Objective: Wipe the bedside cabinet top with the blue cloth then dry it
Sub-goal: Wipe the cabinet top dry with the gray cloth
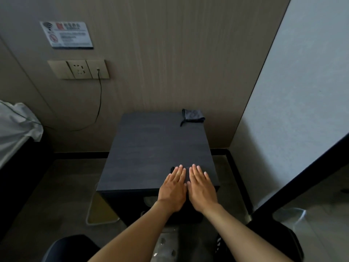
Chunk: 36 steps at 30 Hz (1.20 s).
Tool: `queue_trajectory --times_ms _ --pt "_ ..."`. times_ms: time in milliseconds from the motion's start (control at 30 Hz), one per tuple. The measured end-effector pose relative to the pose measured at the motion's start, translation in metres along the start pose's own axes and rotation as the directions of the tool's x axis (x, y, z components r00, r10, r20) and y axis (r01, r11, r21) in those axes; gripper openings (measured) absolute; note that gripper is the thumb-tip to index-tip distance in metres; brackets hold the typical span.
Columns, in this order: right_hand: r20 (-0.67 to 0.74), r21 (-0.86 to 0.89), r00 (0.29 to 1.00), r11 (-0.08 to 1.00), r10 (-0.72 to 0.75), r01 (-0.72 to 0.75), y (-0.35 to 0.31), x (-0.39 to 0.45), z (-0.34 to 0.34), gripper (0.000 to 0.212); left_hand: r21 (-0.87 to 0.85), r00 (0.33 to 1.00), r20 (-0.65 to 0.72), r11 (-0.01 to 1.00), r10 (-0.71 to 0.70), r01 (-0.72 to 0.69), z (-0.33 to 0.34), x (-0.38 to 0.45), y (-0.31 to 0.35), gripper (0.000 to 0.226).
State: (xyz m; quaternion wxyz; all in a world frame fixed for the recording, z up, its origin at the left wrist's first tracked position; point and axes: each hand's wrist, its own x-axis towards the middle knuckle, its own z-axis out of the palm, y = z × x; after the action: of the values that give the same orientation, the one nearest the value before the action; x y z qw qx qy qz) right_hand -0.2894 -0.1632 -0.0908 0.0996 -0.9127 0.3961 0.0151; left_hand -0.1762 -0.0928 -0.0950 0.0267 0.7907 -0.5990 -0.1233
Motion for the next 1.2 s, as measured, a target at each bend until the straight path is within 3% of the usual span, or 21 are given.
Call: queue_trajectory --times_ms 700,1200 --pt "0.078 -0.092 0.974 0.971 -0.213 0.220 -0.219 0.059 0.033 0.059 -0.090 0.935 -0.007 0.932 -0.354 0.352 -0.026 -0.082 -0.190 0.057" --pt "0.029 -0.022 0.965 0.965 -0.260 0.260 -0.230 0.104 0.035 0.058 -0.038 0.911 0.004 0.910 -0.413 0.413 -0.034 -0.049 -0.221 0.059"
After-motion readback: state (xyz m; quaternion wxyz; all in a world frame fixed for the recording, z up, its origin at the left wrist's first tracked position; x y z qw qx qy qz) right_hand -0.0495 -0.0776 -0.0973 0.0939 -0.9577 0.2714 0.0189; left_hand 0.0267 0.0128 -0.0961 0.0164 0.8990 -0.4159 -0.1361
